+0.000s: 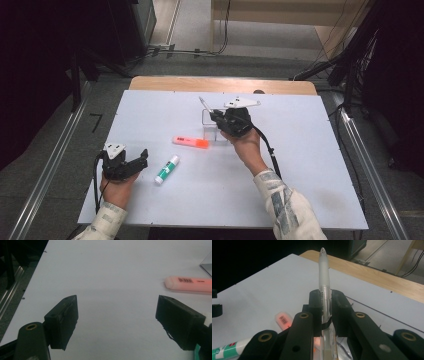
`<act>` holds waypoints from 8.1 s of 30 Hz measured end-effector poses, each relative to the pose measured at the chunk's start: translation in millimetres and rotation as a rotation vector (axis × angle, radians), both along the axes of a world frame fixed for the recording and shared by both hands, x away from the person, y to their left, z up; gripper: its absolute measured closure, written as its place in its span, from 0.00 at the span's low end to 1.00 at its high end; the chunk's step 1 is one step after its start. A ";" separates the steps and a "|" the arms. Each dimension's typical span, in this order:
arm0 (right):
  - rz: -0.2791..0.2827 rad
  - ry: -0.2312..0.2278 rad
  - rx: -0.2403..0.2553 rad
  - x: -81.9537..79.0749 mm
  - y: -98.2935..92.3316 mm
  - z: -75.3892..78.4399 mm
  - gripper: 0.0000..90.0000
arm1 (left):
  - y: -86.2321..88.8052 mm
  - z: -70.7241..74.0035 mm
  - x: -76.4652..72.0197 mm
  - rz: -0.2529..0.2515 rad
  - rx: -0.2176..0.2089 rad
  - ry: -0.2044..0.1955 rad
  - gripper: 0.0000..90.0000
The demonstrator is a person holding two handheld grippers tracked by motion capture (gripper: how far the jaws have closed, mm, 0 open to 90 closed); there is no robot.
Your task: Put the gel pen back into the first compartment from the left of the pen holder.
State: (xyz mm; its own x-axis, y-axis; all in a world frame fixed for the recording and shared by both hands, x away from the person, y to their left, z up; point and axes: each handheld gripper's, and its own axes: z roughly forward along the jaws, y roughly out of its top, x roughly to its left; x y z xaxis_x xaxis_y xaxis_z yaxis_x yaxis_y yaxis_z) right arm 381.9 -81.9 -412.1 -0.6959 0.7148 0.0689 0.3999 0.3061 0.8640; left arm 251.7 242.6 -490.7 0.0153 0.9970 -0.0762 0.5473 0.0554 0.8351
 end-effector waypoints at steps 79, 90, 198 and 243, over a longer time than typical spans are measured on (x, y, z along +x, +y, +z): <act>-0.031 0.003 0.027 35.6 33.9 -1.7 0.86 | 0.3 -0.9 0.4 -0.007 -0.005 0.002 0.20; -0.023 0.030 0.009 28.5 24.4 -8.7 0.86 | -0.2 -1.2 0.6 -0.009 -0.001 0.006 0.20; -0.103 0.105 -0.021 -77.7 -135.3 -52.9 0.31 | -5.4 -2.9 2.0 -0.029 0.003 0.008 0.20; -0.300 0.135 -0.032 -91.0 -215.4 -65.6 0.30 | -9.7 -2.9 4.8 -0.047 0.006 0.008 0.20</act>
State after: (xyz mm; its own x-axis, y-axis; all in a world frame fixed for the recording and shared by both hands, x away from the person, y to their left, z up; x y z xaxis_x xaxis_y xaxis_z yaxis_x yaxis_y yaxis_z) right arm 290.9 -297.3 -477.6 -0.4399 0.8900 0.1201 0.5869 0.1836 0.7886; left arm 256.5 233.0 -493.6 0.0612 0.9956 -0.0706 0.5561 0.0247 0.8308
